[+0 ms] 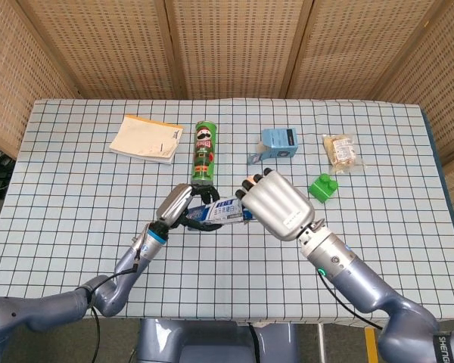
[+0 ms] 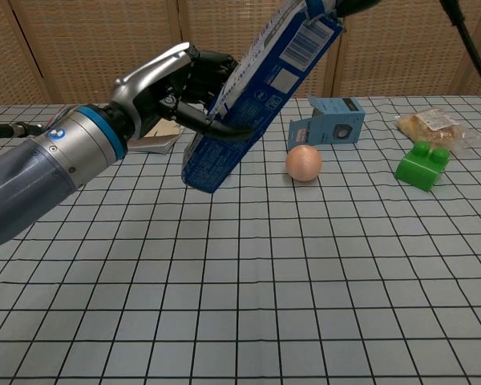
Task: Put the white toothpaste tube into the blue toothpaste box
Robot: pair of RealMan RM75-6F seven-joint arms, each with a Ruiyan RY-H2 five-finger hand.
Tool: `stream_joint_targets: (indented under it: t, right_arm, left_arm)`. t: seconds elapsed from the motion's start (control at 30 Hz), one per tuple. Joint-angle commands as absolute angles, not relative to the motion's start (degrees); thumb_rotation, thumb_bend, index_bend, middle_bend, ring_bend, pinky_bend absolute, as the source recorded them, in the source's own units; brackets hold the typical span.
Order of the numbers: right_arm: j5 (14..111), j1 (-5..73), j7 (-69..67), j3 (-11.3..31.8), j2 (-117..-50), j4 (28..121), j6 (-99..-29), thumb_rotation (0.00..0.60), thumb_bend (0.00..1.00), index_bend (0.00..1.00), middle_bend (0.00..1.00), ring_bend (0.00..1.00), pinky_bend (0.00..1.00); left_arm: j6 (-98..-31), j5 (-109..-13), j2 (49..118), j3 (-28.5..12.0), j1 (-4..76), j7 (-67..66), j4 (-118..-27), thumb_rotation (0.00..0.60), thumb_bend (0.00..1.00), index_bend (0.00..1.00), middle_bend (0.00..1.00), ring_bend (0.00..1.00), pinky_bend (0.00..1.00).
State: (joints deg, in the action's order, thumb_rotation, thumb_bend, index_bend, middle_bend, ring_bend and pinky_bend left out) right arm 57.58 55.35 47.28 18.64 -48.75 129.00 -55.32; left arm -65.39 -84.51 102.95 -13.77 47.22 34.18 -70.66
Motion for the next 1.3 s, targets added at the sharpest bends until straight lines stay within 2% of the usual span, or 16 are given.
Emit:
stream_joint_targets:
  t: [0.03,0.13,0.2,0.33,0.7,0.87,1.07,1.17,1.3]
  right_arm:
    - [55.22,58.06,52.72,18.0,-50.64,131.78,-58.33,0.6,0.04,0.02,0.03,0.03,0.21]
    - [59.66,58.49,57.66,17.02,-52.04,132.01,-61.4,0.6,0.03,0.0,0.0,0.0,0.16]
    - [66.3,57.56,61.28,15.99,-52.18,131.0,-64.33,0.6,0.03,0.0,0.0,0.0,0.13]
    - [72.27,55.24,60.37,15.58,-51.04,129.7,-67.3,0.6,0.03,0.0,0.0,0.0,0.1]
    - [77.1,48.05,48.15,15.92,-44.9,123.74,-72.21,0.6,0.03,0.0,0.0,0.0,0.1]
    - [77.79,44.47,40.93,15.07,-43.42,118.28,-73.03,0.6,0.03,0.0,0.01,0.0,0.1]
    - [78.63,40.13,29.81,13.05,-46.0,108.93,-73.81,0.6,0.03,0.0,0.02,0.0,0.09]
    - [78.68,37.04,23.03,10.44,-49.96,103.16,-73.75,0.6,0.02,0.0,0.02,0.0,0.08]
    - [80.83,34.9,18.03,7.88,-54.08,97.29,-73.36,0.6,0.01,0.0,0.01,0.0,0.05]
  left_arm:
    - [-64.81,-82.86,104.81,-14.65,47.55,35.09,-71.86,0.6,0.17,0.69,0.59,0.56,0.51]
    - [-63.76,-78.61,107.1,-16.89,47.15,38.46,-74.15,0.6,0.19,0.69,0.59,0.56,0.51]
    - [-63.09,-76.13,108.64,-18.52,47.08,40.37,-74.93,0.6,0.19,0.7,0.59,0.56,0.51]
    - [-63.31,-75.65,109.75,-19.03,46.85,41.14,-74.14,0.6,0.21,0.7,0.59,0.56,0.51]
    - [-64.48,-76.41,108.86,-19.5,45.5,43.21,-73.94,0.6,0.21,0.7,0.59,0.56,0.51]
    - [-64.63,-77.25,107.17,-18.9,44.78,42.56,-74.63,0.6,0.2,0.7,0.59,0.56,0.51]
    - [-65.06,-82.8,101.88,-14.2,43.99,36.05,-72.42,0.6,0.19,0.7,0.59,0.56,0.51]
    - [-64.11,-85.93,96.52,-10.15,43.2,28.73,-70.91,0.6,0.19,0.7,0.59,0.56,0.51]
    - [-63.02,-86.61,92.8,-7.65,42.22,23.66,-70.79,0.6,0.2,0.7,0.59,0.56,0.51]
